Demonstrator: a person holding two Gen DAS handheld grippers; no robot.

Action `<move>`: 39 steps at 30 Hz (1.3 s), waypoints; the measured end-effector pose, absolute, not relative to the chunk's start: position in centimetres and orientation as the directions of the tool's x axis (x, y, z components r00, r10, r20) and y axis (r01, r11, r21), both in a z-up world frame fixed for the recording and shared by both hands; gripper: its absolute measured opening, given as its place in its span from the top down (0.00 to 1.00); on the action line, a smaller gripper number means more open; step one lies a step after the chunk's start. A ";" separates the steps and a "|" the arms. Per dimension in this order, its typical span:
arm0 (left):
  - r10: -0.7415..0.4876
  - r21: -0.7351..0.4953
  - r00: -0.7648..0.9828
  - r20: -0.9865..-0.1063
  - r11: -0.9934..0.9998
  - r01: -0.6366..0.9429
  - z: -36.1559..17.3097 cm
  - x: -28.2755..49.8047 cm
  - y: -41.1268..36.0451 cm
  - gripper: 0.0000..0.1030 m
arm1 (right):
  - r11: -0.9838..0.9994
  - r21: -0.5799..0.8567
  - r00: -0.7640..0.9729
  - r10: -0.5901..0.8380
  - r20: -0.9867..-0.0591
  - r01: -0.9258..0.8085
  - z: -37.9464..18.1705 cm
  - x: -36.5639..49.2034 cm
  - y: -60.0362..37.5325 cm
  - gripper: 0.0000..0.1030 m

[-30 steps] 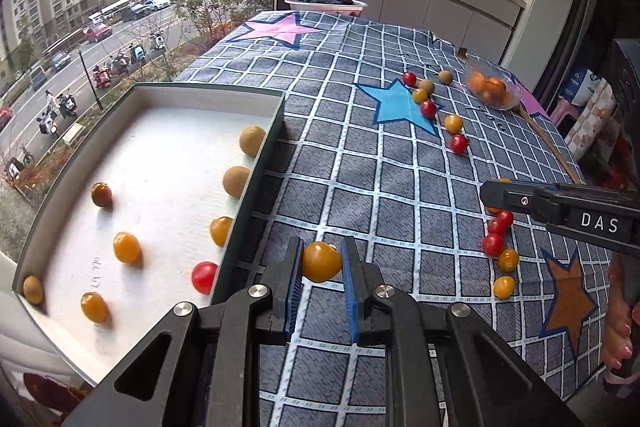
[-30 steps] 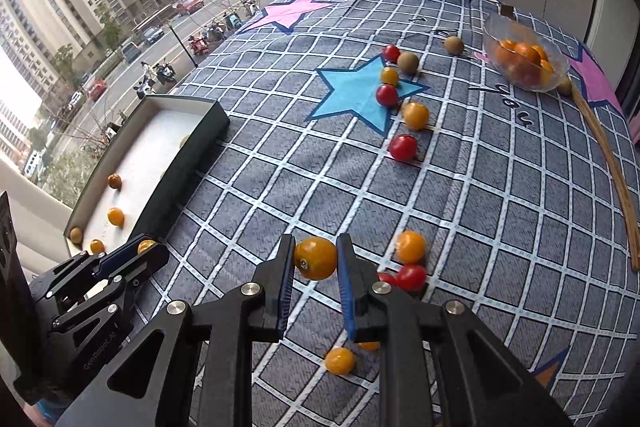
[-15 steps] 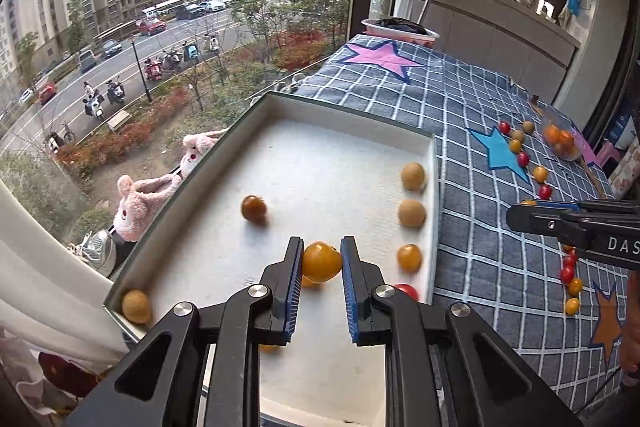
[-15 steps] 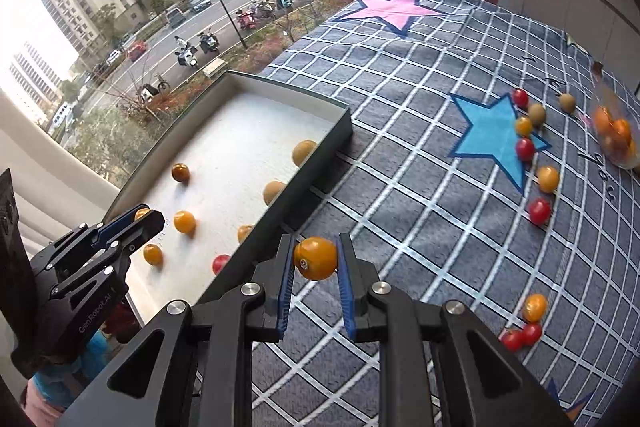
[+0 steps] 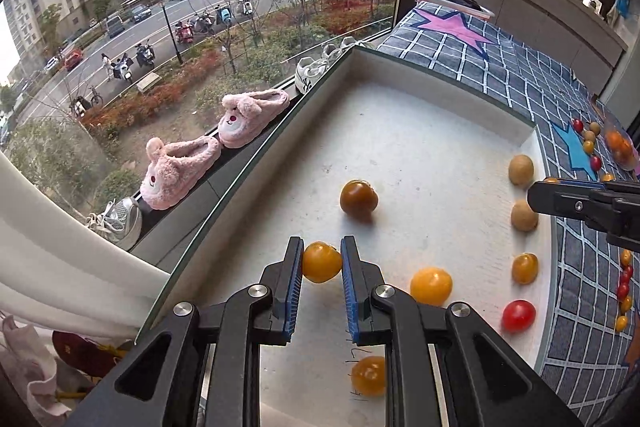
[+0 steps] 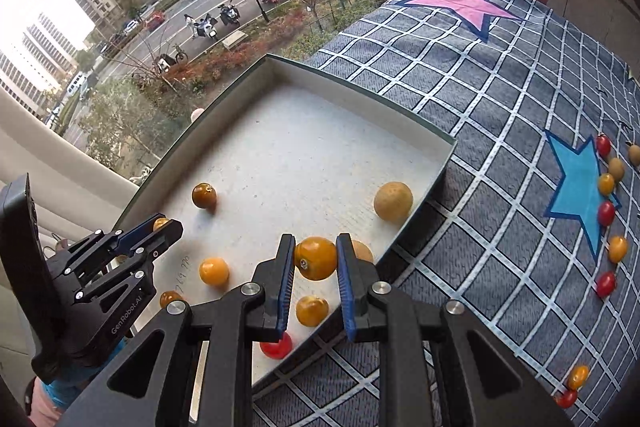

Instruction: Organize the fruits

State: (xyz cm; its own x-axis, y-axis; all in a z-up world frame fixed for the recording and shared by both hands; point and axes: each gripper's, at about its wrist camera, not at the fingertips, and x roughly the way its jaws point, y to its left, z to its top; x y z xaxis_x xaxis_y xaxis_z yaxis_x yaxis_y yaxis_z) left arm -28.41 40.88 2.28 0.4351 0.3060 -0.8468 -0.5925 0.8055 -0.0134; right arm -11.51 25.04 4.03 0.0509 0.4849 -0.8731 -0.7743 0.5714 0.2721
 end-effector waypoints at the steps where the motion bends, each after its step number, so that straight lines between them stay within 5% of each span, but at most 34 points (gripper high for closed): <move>1: 0.302 -0.014 0.430 -0.851 0.805 -0.593 2.1 -28.3 41.0 0.80 | 0.571 0.270 0.048 0.480 -0.876 -0.775 3.7 -11.4 25.4 0.78; 16: 0.344 0.063 0.398 -0.850 0.817 -0.574 1.6 -27.2 40.2 0.80 | 0.539 0.131 0.108 0.389 -0.915 -0.832 0.9 -12.6 28.9 0.76; 22: 0.319 0.033 0.398 -0.860 0.813 -0.582 1.7 -27.5 40.3 0.79 | 0.541 0.181 0.073 0.415 -0.907 -0.821 1.8 -12.3 28.1 0.58; 24: 0.331 0.040 0.384 -0.862 0.799 -0.599 1.8 -27.8 40.2 0.50 | 0.543 0.187 0.072 0.420 -0.905 -0.819 2.3 -12.4 27.7 0.48; 25: 0.343 0.038 0.392 -0.854 0.792 -0.609 2.1 -28.1 40.1 0.17 | 0.545 0.190 0.073 0.423 -0.903 -0.817 2.6 -12.5 27.3 0.46; 26: 0.369 0.041 0.412 -0.833 0.783 -0.620 2.5 -28.6 39.8 0.10 | 0.547 0.192 0.074 0.427 -0.901 -0.815 2.9 -12.6 27.0 0.43; 32: 0.371 0.025 0.429 -0.823 0.779 -0.626 3.8 -29.5 38.8 0.10 | 0.552 0.203 0.080 0.446 -0.892 -0.809 4.6 -12.9 24.8 0.32; 34: 0.366 0.021 0.424 -0.828 0.776 -0.630 4.0 -29.8 38.6 0.00 | 0.549 0.195 0.087 0.445 -0.892 -0.813 5.2 -13.3 24.2 0.23; 39: 0.344 0.023 0.400 -0.850 0.782 -0.623 4.2 -30.1 37.4 0.00 | 0.541 0.176 0.099 0.439 -0.893 -0.822 6.2 -14.0 23.1 0.19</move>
State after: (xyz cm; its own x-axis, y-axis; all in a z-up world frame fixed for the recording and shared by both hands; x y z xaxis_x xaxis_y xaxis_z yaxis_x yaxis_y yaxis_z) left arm -30.14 37.45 4.15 0.4000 0.3440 -0.8495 -0.6232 0.7817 0.0231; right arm -13.97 23.11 6.24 0.0987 0.4394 -0.8929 -0.8222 0.5414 0.1756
